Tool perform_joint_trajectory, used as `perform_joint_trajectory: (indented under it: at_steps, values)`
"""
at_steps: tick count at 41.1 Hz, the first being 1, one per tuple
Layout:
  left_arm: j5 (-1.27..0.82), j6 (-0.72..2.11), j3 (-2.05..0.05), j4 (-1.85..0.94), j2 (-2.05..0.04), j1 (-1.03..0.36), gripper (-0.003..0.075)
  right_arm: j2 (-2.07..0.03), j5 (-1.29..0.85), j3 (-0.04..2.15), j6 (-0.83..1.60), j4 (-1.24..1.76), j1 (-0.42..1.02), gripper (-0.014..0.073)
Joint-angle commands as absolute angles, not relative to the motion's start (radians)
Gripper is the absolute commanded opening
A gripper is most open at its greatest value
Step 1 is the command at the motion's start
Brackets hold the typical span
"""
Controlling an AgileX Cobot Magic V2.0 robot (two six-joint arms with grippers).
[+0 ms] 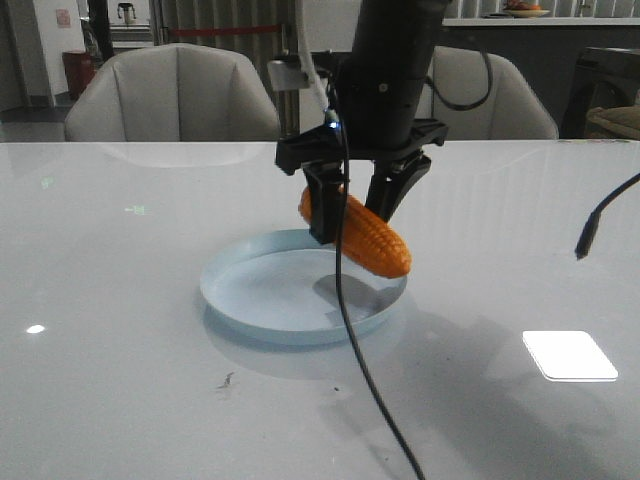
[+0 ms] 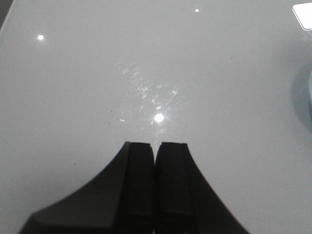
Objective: Place corn on plate with both arms
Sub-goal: 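Lift the corn with the right gripper and carry it over the plate, then lower the corn onto the plate, open the right gripper, withdraw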
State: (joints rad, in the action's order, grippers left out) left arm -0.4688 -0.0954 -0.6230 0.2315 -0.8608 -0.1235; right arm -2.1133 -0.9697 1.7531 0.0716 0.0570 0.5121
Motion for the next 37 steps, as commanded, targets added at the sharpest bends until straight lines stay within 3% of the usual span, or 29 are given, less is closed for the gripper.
perform_joint_trajectory:
  at_steps: [1, 16, 26, 37]
  values:
    - [-0.398, -0.103, -0.652, 0.233, -0.849, -0.122, 0.0088, -2.077, -0.942, 1.789, 0.081, 0.072, 0.517, 0.0339]
    - [-0.398, -0.103, -0.652, 0.233, -0.849, -0.122, 0.0088, -2.106, -0.893, 1.789, 0.081, 0.143, 0.518, 0.0349]
    - [-0.398, -0.103, -0.652, 0.233, -0.849, -0.122, 0.0088, -2.106, -0.907, 1.789, 0.081, 0.162, 0.518, 0.0552]
    - [-0.398, -0.103, -0.652, 0.233, -0.849, -0.122, 0.0088, -2.105, -0.965, 1.813, 0.081, 0.197, 0.518, 0.0573]
